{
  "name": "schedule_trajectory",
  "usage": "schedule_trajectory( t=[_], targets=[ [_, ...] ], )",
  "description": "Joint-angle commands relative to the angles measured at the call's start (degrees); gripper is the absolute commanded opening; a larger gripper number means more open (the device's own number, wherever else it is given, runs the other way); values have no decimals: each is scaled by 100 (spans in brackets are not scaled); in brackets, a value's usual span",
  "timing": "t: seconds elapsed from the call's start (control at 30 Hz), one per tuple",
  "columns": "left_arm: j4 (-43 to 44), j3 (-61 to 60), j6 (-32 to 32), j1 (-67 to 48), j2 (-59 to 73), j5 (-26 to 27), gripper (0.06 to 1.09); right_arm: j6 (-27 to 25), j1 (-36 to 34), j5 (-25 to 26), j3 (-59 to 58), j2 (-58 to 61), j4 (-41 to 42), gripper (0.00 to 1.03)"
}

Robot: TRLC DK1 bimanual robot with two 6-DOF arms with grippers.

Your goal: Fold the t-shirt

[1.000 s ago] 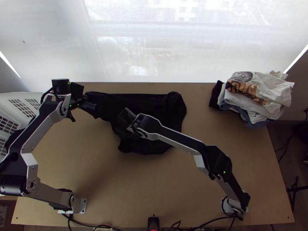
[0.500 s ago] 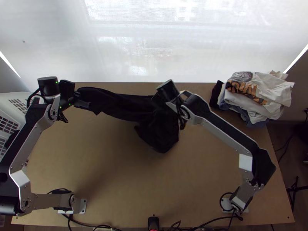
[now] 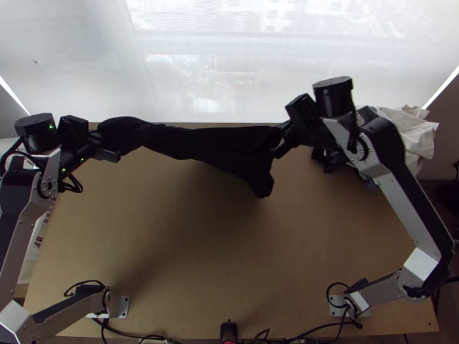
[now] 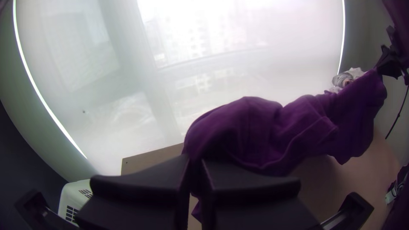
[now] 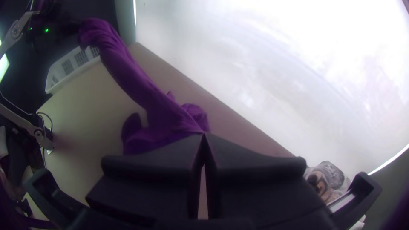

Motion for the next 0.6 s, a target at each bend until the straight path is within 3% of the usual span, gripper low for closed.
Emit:
schedule_trajectory(
  t=[0.0,0.1,0.13,0.2,0.3,0.4,0.57],
  targets=[
    [-742,633,-307,-361,-525,-22,10,4,-446,33,1234,-183,-692,3],
    [-1023,554,-500,-783,-622,-22,10,4,-429,33,1366,-332,-930,3],
    [-1049,431,-650,-888,-648,-13,15,12,-411,33,1331,-385,-991,3],
    [-1049,-8,-843,-1117,-692,-4,35,30,-367,33,1129,-543,-1026,3],
    [-1067,-755,-905,-1152,-499,523,70,48,-244,33,803,-737,-1088,3],
    [-1032,-1379,-914,-1178,-95,743,90,48,-156,33,504,-886,-1114,3],
    [-627,-2074,-878,-1178,626,963,93,39,-139,50,171,-965,-1123,3]
  ],
)
